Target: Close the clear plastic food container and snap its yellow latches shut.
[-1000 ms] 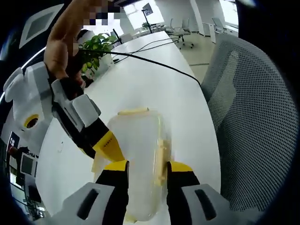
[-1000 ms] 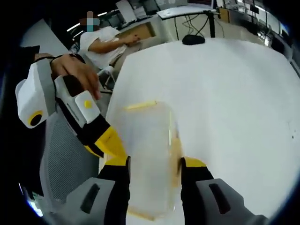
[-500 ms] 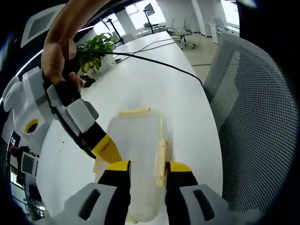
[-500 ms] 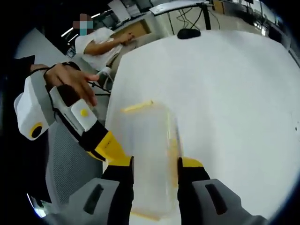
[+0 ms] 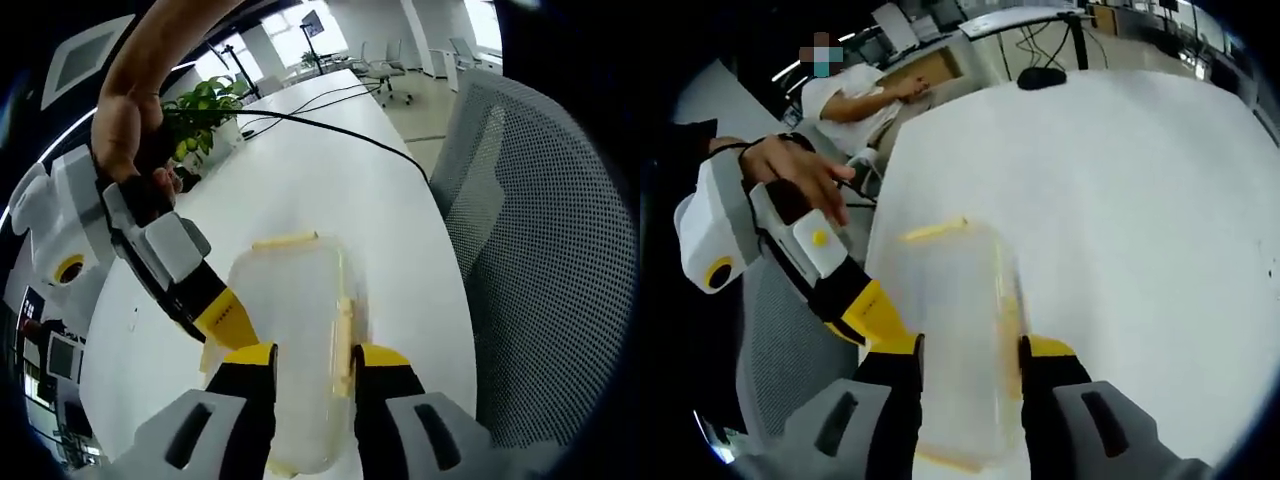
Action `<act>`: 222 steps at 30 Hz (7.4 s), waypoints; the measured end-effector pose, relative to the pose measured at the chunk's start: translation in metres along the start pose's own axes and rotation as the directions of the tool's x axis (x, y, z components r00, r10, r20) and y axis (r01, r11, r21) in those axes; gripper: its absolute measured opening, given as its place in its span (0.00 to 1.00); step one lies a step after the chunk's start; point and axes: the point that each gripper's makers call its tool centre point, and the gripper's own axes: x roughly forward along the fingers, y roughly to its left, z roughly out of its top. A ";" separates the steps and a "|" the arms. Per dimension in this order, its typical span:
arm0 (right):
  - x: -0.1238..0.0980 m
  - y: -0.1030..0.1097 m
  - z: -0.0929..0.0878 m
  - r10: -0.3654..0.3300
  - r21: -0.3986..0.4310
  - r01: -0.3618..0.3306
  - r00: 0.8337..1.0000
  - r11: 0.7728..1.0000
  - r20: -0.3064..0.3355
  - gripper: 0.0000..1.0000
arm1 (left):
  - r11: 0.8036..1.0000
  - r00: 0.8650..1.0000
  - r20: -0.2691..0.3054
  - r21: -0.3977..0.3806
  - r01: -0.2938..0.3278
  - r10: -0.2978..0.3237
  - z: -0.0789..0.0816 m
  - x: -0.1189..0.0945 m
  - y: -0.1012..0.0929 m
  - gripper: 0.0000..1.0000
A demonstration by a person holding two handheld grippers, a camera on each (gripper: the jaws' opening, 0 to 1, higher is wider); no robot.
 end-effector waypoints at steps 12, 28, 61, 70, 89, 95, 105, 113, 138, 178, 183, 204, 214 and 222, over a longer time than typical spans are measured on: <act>-0.001 0.000 0.003 -0.039 -0.042 0.040 0.999 0.998 0.012 0.36 | 1.000 1.000 0.001 0.000 0.002 -0.002 0.001 0.000 0.001 0.25; -0.029 -0.012 0.001 -0.180 -0.061 0.186 0.979 0.981 0.099 0.37 | 0.994 1.000 0.014 -0.104 -0.010 0.011 -0.007 -0.015 0.003 0.35; -0.059 0.022 -0.047 -0.386 0.024 0.397 0.876 0.918 0.287 0.55 | 0.905 0.995 -0.004 -0.416 -0.089 0.097 -0.049 -0.043 0.018 0.59; -0.055 0.032 -0.065 -0.424 0.079 0.421 0.850 0.903 0.314 0.54 | 0.885 0.993 0.005 -0.453 -0.102 0.117 -0.054 -0.045 0.022 0.60; -0.025 0.046 -0.084 -0.505 0.185 0.470 0.787 0.863 0.355 0.53 | 0.848 0.990 -0.005 -0.516 -0.123 0.140 -0.068 -0.040 0.021 0.58; -0.021 0.043 -0.086 -0.560 0.220 0.516 0.743 0.828 0.367 0.50 | 0.839 0.990 -0.010 -0.530 -0.126 0.143 -0.070 -0.035 0.019 0.54; -0.018 0.041 -0.081 -0.596 0.279 0.526 0.698 0.803 0.397 0.46 | 0.831 0.988 -0.006 -0.541 -0.130 0.151 -0.069 -0.028 0.016 0.47; -0.021 0.032 -0.079 -0.604 0.295 0.527 0.691 0.797 0.397 0.46 | 0.828 0.988 -0.012 -0.544 -0.134 0.152 -0.071 -0.024 0.026 0.47; -0.043 -0.025 -0.072 -0.630 0.326 0.540 0.683 0.776 0.370 0.47 | 0.831 0.988 -0.030 -0.538 -0.141 0.148 -0.078 0.004 0.081 0.44; -0.059 -0.022 -0.077 -0.682 0.379 0.568 0.634 0.730 0.365 0.63 | 0.775 0.983 0.009 -0.616 -0.137 0.181 -0.072 -0.012 0.089 0.62; -0.072 -0.009 -0.082 -0.711 0.442 0.557 0.576 0.703 0.404 0.70 | 0.765 0.976 0.055 -0.631 -0.131 0.213 -0.063 -0.024 0.082 0.70; -0.077 0.049 -0.125 -0.778 0.512 0.585 0.460 0.629 0.429 0.97 | 0.727 0.954 0.098 -0.671 -0.148 0.284 -0.067 -0.073 0.033 0.99; -0.074 0.066 -0.142 -0.790 0.538 0.579 0.428 0.613 0.439 0.99 | 0.715 0.931 0.106 -0.672 -0.191 0.349 -0.063 -0.088 0.024 0.99; -0.070 0.073 -0.146 -0.795 0.542 0.581 0.438 0.607 0.420 0.99 | 0.703 0.933 0.084 -0.681 -0.204 0.351 -0.069 -0.090 0.019 0.99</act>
